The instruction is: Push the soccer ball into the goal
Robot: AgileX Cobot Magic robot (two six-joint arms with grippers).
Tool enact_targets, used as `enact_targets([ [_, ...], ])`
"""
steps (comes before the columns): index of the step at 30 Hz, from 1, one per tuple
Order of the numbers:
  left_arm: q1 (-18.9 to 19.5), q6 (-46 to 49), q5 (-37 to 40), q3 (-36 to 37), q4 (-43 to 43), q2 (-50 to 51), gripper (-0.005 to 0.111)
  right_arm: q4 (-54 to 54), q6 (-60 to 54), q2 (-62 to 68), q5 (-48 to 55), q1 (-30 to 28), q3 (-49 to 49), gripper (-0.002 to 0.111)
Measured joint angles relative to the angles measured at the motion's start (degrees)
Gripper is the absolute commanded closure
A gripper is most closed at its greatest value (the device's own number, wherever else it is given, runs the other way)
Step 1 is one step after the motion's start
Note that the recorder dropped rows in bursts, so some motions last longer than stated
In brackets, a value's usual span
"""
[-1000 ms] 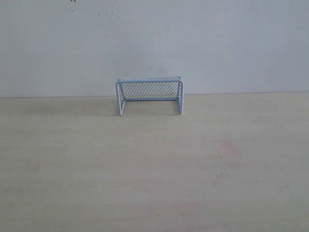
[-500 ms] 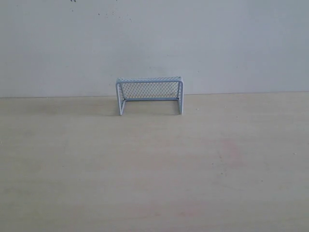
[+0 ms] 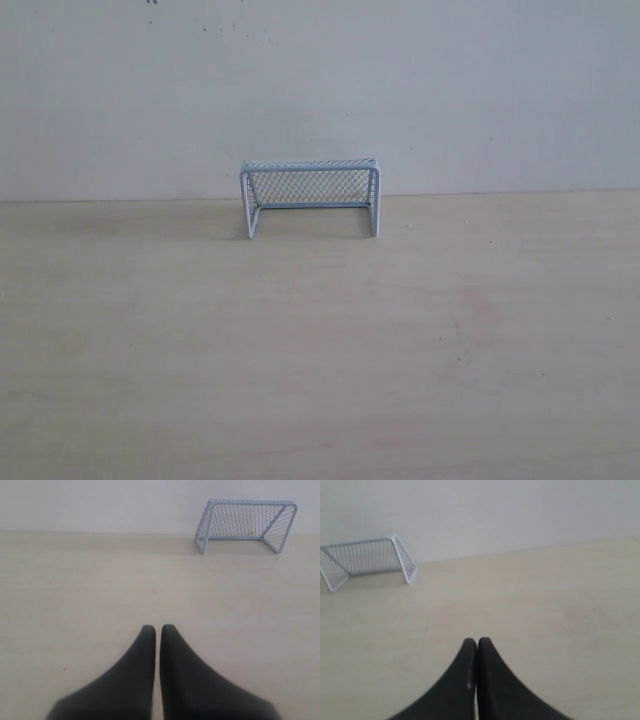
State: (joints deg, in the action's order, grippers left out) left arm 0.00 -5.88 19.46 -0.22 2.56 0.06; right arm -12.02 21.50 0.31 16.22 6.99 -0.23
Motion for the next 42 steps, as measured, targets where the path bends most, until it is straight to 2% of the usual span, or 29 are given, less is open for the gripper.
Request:
enact_targets([
  [10, 0.0, 0.0, 0.0, 0.0, 0.0, 0.0, 0.102, 0.7, -9.4, 0.0, 4.4, 0.0, 0.3, 0.109],
  [42, 0.0, 0.0, 0.0, 0.0, 0.0, 0.0, 0.102, 1.1, -9.9, 0.0, 4.5, 0.0, 0.3, 0.109],
])
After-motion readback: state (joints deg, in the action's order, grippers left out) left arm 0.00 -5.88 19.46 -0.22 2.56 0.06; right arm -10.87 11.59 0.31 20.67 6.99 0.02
